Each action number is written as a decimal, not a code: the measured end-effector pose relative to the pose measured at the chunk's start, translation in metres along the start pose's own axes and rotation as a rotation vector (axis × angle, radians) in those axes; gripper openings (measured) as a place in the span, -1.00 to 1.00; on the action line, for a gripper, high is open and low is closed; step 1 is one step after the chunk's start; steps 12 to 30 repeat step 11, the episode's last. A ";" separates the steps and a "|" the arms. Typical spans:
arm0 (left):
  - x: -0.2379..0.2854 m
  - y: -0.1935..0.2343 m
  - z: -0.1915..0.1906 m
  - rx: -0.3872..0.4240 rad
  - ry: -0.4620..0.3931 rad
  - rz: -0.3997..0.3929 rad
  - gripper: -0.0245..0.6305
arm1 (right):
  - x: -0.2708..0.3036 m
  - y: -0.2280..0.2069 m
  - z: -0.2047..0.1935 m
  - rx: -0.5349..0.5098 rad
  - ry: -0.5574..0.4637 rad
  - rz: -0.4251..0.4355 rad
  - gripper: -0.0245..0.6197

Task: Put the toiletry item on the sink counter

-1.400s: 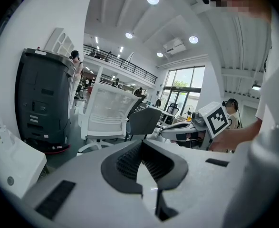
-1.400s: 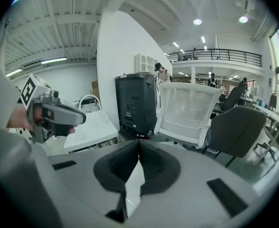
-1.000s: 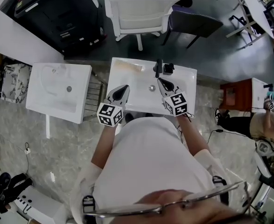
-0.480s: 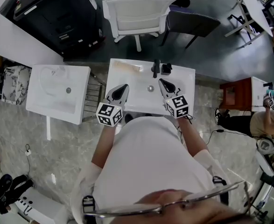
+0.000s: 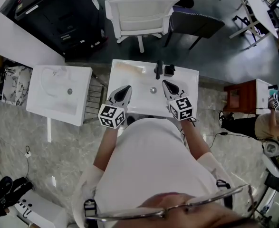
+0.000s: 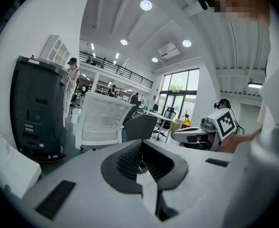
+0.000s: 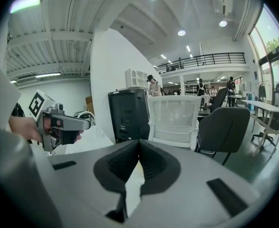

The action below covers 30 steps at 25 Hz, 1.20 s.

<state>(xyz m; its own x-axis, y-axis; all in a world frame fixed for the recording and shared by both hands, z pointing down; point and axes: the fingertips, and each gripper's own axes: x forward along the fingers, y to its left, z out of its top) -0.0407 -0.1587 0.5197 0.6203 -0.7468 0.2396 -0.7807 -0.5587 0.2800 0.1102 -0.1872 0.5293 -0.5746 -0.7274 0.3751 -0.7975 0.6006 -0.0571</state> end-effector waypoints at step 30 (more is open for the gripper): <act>-0.004 0.001 0.001 -0.009 -0.005 0.001 -0.91 | 0.001 0.004 0.001 -0.002 0.003 0.003 -0.90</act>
